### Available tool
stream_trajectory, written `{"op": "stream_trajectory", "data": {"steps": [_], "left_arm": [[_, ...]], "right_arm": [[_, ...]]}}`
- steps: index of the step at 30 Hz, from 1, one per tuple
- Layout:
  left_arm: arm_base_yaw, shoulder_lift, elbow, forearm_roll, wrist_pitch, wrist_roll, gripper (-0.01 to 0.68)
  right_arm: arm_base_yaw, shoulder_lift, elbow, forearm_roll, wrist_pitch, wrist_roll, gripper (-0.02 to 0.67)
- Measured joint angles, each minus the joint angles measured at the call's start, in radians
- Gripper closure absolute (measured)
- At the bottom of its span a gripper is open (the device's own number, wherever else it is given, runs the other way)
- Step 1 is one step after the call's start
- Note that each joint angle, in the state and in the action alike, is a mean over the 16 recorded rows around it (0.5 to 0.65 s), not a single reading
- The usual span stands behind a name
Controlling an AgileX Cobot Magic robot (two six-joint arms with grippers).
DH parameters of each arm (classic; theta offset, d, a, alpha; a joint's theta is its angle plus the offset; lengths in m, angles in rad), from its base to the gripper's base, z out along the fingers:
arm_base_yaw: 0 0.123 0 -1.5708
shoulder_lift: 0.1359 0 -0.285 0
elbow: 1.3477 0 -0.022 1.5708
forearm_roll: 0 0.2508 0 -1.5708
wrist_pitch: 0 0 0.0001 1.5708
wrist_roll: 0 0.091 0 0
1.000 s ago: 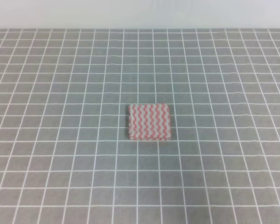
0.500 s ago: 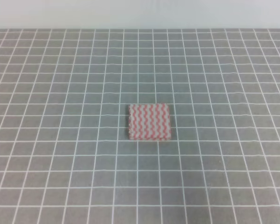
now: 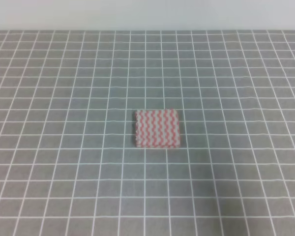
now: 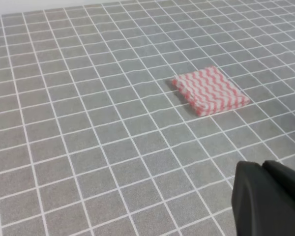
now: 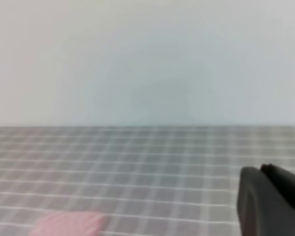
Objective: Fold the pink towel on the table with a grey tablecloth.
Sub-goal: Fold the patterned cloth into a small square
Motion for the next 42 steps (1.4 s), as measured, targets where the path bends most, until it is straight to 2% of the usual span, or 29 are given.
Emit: {"op": "stream_trajectory", "data": {"steps": [5, 16, 18, 29, 33, 42], "left_arm": [[0.000, 0.000, 0.000, 0.001, 0.000, 0.000, 0.674], [0.000, -0.001, 0.000, 0.003, -0.001, 0.000, 0.674], [0.000, -0.001, 0.000, 0.003, -0.001, 0.000, 0.674], [0.000, -0.002, 0.000, 0.003, -0.001, 0.000, 0.674], [0.000, -0.003, 0.000, 0.003, 0.000, 0.000, 0.674], [0.000, -0.002, 0.000, 0.003, 0.000, 0.000, 0.674]], "right_arm": [[-0.070, -0.066, 0.067, -0.003, -0.053, -0.061, 0.665], [-0.263, -0.238, 0.186, -0.035, 0.044, -0.069, 0.665], [-0.281, -0.257, 0.206, -0.113, 0.052, 0.010, 0.665], [-0.297, -0.359, 0.287, -0.798, 0.147, 0.707, 0.665], [-0.299, -0.394, 0.302, -1.005, 0.212, 0.913, 0.665], [-0.300, -0.414, 0.307, -1.044, 0.298, 0.903, 0.665]]}}
